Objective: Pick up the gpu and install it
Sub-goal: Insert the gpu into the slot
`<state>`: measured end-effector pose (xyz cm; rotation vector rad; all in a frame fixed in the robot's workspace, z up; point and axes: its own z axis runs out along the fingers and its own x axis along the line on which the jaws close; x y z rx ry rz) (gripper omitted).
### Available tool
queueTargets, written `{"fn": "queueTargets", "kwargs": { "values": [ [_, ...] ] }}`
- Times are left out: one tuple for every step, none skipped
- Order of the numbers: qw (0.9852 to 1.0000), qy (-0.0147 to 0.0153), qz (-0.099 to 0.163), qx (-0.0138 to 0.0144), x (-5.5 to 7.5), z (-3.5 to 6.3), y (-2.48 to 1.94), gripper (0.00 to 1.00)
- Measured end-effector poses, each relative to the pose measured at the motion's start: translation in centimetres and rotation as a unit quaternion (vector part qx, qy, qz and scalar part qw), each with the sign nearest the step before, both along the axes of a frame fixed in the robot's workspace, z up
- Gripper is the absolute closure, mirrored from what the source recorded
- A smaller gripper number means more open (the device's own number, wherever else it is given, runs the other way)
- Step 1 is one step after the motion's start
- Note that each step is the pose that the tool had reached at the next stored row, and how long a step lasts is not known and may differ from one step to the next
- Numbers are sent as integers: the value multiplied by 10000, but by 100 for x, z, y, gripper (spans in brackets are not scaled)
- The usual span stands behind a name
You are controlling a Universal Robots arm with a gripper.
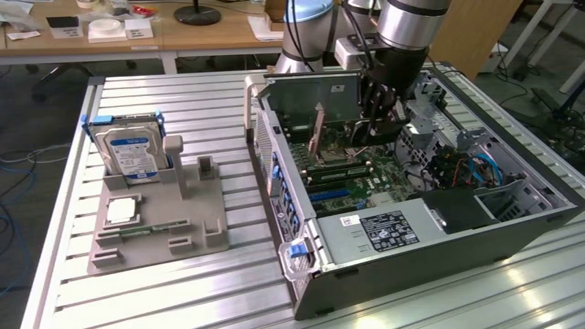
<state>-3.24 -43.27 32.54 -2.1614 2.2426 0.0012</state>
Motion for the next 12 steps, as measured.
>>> {"fn": "queueTargets", "kwargs": {
  "values": [
    [10000, 0, -2, -1, 0, 0, 0, 72],
    [10000, 0, -2, -1, 0, -1, 0, 72],
    [10000, 0, -3, 0, 0, -2, 0, 72],
    [10000, 0, -2, 0, 0, -2, 0, 72],
    [10000, -1, -2, 0, 0, -2, 0, 72],
    [10000, -1, -3, 2, 0, -3, 0, 72],
    [10000, -1, -3, 4, 0, -4, 0, 72],
    [10000, -1, -3, 5, 0, -4, 0, 72],
    [10000, -1, -3, 4, 0, -5, 0, 72],
    [10000, -1, -3, 5, 0, -5, -1, 72],
    [10000, -1, -3, 6, -1, -6, -2, 72],
    [10000, -1, -3, 6, -1, -6, -6, 72]
  ]
}}
